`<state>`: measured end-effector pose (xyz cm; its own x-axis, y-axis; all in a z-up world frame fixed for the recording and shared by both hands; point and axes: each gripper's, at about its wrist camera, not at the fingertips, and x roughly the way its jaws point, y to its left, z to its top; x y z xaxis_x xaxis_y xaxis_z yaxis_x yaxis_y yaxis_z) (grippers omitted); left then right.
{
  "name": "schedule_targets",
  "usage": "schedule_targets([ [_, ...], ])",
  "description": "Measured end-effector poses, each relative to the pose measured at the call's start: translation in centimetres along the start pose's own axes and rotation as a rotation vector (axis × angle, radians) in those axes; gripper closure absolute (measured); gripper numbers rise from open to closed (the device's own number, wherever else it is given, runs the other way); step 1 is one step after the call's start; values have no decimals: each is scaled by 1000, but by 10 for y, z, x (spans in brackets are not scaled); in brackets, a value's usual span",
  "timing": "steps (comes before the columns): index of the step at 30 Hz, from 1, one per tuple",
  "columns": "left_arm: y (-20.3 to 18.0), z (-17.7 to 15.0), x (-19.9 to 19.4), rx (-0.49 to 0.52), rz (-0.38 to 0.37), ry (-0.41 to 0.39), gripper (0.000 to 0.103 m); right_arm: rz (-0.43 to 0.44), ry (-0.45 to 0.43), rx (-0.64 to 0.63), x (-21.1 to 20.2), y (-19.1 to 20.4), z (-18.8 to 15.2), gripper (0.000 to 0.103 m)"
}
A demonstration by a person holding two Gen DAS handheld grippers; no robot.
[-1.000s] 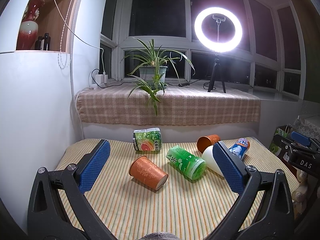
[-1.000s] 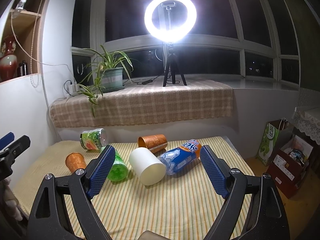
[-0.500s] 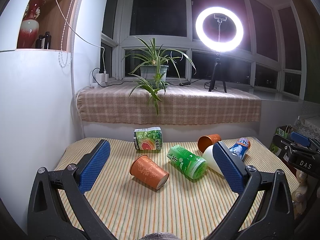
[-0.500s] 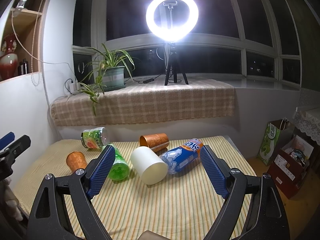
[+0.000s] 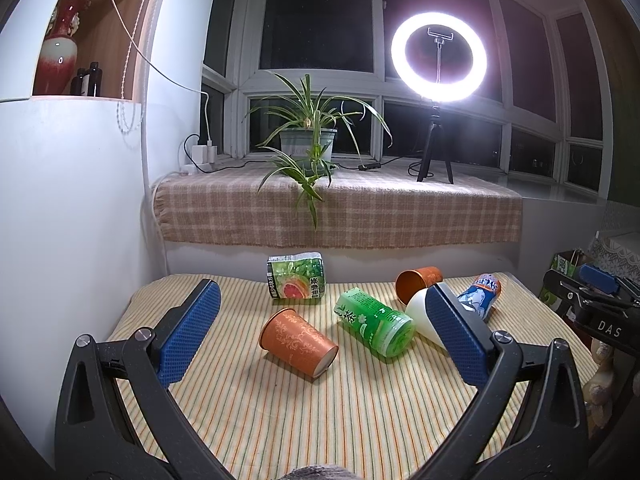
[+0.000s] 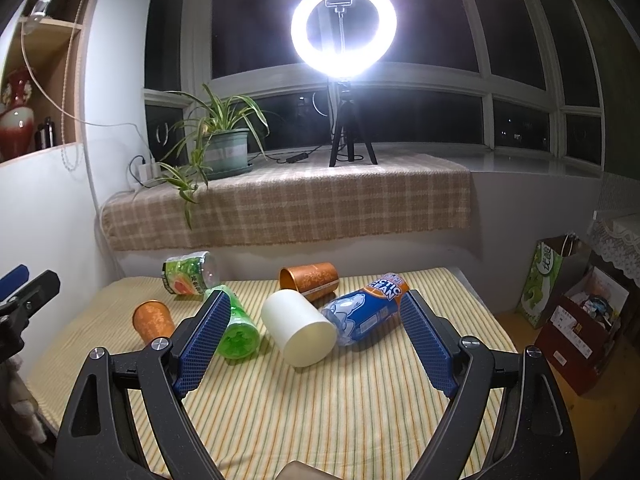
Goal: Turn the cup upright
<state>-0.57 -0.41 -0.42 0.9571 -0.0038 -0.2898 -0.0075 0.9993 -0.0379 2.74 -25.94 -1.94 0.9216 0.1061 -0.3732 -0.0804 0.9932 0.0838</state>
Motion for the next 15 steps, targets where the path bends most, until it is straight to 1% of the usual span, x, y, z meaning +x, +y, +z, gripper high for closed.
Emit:
schedule_targets([
  [4, 4, -7, 3, -4, 4, 4, 0, 8, 10, -7, 4, 2, -1, 16],
  [11, 8, -9, 6, -6, 12, 20, 0, 39, 41, -34, 16, 10, -3, 16],
  [15, 14, -12, 6, -8, 24, 32, 0, 93, 85, -55, 31, 15, -3, 16],
])
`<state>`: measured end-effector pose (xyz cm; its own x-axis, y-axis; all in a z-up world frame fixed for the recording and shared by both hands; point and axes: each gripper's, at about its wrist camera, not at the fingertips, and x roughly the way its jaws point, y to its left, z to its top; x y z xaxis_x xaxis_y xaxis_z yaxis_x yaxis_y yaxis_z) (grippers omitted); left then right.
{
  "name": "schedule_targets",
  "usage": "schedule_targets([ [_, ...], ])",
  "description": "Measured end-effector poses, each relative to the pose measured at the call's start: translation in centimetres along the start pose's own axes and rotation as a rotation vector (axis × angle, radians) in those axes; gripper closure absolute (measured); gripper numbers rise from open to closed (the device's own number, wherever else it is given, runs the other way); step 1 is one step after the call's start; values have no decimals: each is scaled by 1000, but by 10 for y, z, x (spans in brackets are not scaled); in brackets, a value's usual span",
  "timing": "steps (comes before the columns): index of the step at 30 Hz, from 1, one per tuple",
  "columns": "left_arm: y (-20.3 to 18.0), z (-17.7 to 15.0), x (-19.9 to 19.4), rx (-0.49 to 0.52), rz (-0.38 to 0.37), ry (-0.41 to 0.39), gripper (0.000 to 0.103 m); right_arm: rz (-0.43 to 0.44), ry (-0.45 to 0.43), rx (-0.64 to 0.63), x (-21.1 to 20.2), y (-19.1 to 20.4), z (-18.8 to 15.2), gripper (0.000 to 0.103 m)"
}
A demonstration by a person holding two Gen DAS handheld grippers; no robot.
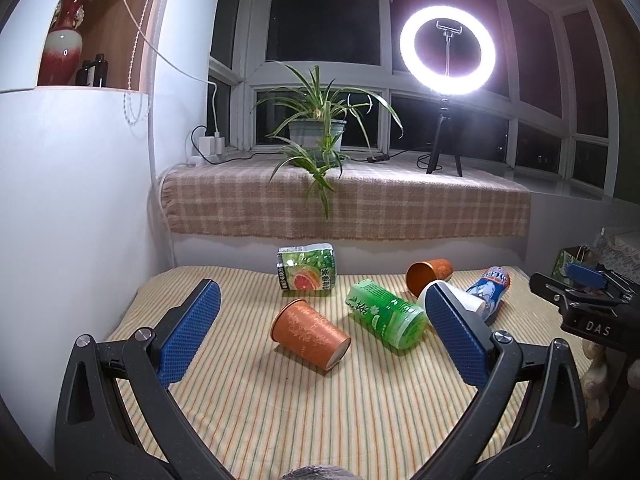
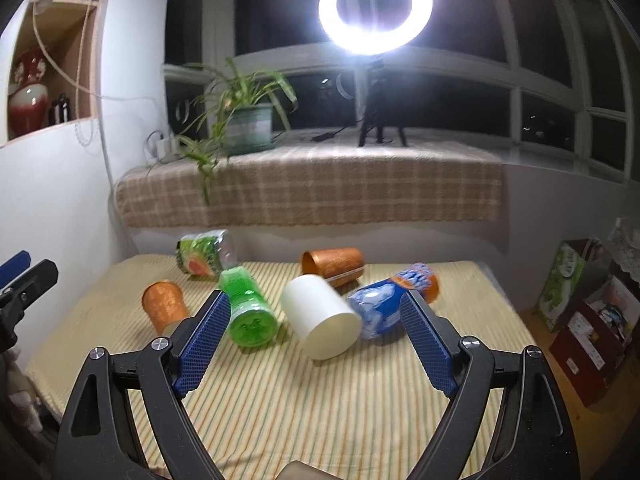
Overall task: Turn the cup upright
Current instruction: 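Move the right gripper toward the green tea bottle lying on its side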
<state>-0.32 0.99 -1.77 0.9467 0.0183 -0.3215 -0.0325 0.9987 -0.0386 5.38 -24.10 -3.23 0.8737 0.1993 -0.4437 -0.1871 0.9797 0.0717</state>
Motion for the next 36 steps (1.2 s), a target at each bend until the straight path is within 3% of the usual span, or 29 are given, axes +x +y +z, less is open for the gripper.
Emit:
schedule_targets([
  [6, 18, -10, 4, -11, 25, 45, 0, 67, 81, -12, 28, 0, 2, 16],
  [13, 41, -22, 2, -30, 72, 86, 0, 188, 206, -120, 65, 19, 13, 16],
  [20, 53, -29, -4, -55, 95, 111, 0, 319, 389, -243, 116, 51, 20, 17],
  [29, 62, -34, -6, -78, 111, 128, 0, 335, 563, -339, 183, 82, 25, 17],
  [36, 66, -36, -6, -88, 116, 130, 0, 304, 658, -373, 224, 89, 26, 25],
])
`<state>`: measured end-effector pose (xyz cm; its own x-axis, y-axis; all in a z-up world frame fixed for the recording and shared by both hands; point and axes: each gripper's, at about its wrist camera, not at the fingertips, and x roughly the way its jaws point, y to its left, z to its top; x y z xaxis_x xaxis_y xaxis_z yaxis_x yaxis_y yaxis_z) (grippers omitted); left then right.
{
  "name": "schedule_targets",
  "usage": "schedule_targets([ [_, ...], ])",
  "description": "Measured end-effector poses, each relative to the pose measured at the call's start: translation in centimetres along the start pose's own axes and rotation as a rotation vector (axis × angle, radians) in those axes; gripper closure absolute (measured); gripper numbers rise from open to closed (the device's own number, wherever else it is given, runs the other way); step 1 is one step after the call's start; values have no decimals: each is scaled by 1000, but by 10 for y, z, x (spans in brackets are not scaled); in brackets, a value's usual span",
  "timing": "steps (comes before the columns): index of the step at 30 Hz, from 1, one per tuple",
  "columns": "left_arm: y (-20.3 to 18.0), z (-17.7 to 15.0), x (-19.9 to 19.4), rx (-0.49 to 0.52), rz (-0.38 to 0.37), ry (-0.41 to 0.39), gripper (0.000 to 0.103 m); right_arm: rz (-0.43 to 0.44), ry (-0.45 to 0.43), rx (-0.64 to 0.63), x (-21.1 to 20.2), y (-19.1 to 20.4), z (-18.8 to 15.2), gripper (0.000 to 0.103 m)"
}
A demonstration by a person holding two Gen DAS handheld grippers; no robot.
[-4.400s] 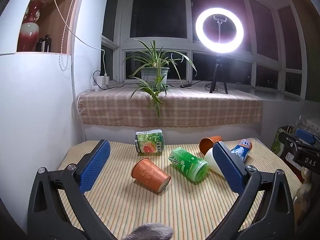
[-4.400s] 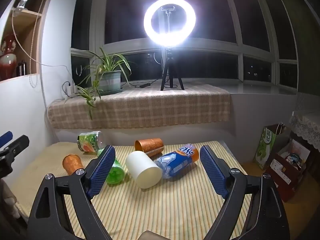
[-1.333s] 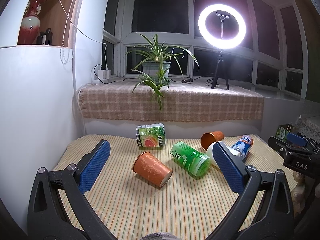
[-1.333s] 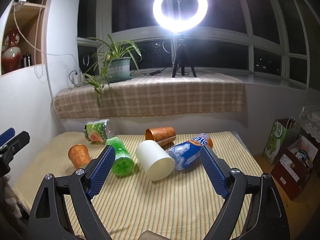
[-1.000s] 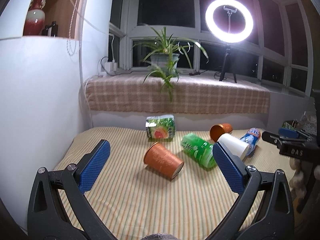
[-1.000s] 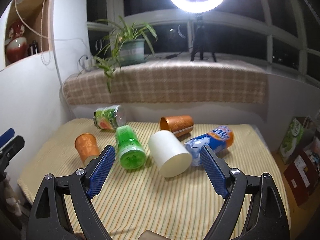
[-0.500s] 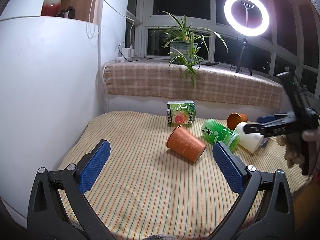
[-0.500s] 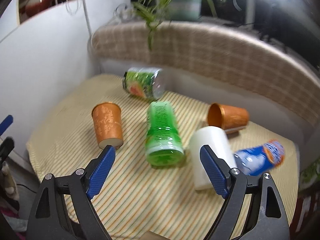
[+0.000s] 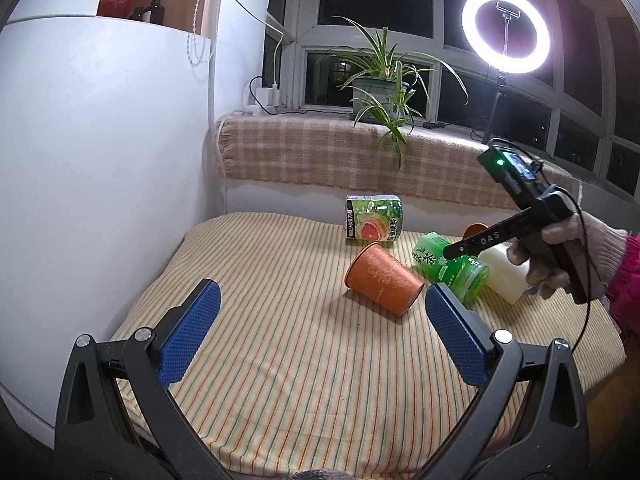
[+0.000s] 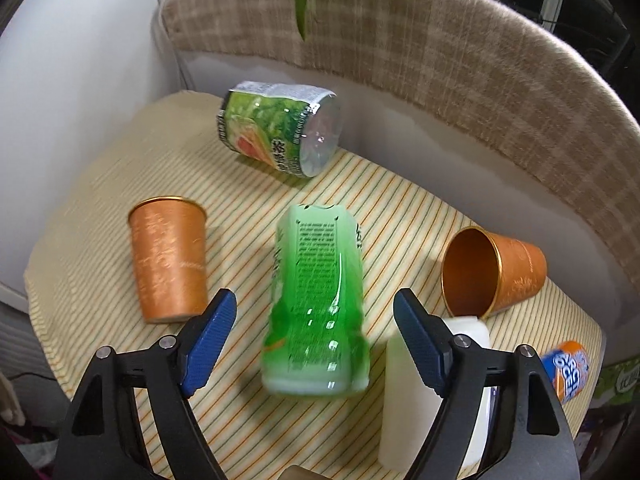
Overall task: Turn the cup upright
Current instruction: 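Move the right gripper toward the green tea bottle lying on its side, then close the right gripper around the green tea bottle's body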
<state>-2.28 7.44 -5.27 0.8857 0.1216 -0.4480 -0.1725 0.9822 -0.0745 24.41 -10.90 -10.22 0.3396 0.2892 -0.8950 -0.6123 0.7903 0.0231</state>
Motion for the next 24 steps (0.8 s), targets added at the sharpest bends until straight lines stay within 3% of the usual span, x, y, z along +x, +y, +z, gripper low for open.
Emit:
schedule_targets([
  [2, 1, -1, 0, -1, 2, 1, 0, 12, 24, 5, 7, -2, 4, 32],
  [16, 5, -1, 0, -8, 11, 2, 0, -7, 118, -37, 49, 6, 21, 32],
  [24, 6, -1, -1, -13, 11, 2, 0, -26, 137, -54, 57, 10, 21, 42],
])
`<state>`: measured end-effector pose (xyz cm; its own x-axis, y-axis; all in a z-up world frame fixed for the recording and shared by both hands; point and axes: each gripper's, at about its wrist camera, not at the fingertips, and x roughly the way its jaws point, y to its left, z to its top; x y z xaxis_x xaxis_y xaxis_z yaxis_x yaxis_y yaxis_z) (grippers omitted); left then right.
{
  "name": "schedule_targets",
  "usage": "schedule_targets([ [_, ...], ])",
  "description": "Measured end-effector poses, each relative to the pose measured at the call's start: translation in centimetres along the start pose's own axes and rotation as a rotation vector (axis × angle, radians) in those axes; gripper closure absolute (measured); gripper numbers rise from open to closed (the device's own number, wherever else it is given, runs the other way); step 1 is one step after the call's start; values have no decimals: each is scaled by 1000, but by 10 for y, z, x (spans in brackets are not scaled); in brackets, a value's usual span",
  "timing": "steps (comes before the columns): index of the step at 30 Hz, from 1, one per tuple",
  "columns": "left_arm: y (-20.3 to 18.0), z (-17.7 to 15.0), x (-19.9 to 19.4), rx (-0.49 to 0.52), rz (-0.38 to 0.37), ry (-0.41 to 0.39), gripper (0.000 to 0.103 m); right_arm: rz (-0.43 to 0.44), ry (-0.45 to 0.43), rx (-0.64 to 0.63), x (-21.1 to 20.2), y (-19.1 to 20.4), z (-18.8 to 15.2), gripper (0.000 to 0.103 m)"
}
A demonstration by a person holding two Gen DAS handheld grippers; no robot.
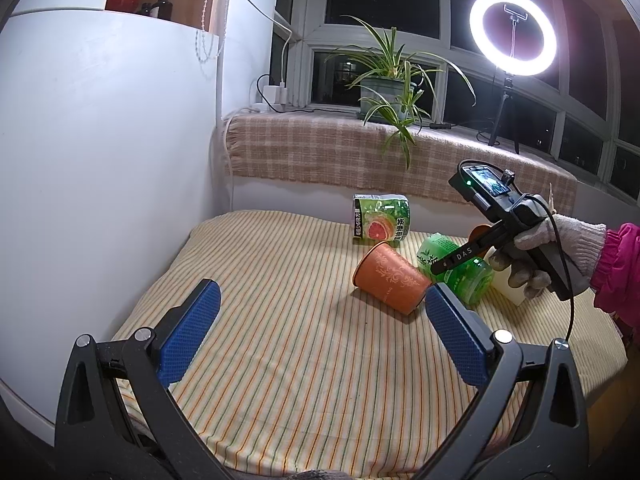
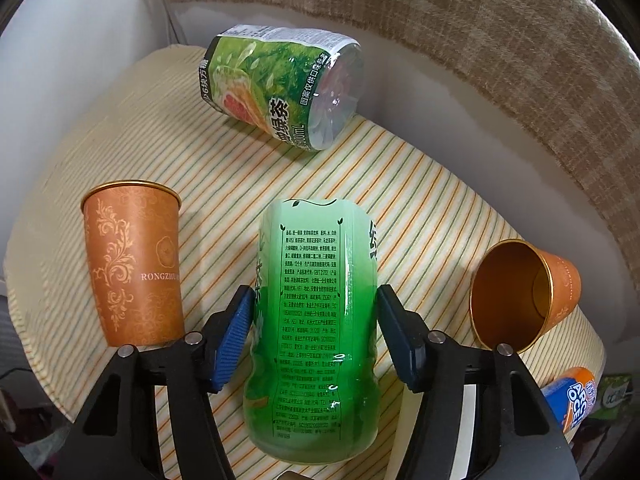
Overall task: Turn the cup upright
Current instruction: 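Close the right gripper around the green tea bottle's body, then lift the green tea bottle off the table with the right gripper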
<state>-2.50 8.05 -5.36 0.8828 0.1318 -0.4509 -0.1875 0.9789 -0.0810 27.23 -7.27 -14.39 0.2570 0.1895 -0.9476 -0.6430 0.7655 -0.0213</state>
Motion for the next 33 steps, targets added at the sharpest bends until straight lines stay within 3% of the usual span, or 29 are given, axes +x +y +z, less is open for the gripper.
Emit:
schedule_targets([
  [7, 0, 1, -1, 4, -1, -5, 0, 18, -22, 8, -9, 1, -8, 42],
  [15, -4, 3, -4, 9, -10, -8, 0, 81, -117, 40, -53, 3, -33, 42],
  [23, -15, 3, -5, 24, -32, -8, 0, 207, -241, 199, -100, 3, -82, 42],
  [33, -28, 2, -2, 35, -72, -1, 0, 341, -276, 496, -98, 0, -144, 42],
])
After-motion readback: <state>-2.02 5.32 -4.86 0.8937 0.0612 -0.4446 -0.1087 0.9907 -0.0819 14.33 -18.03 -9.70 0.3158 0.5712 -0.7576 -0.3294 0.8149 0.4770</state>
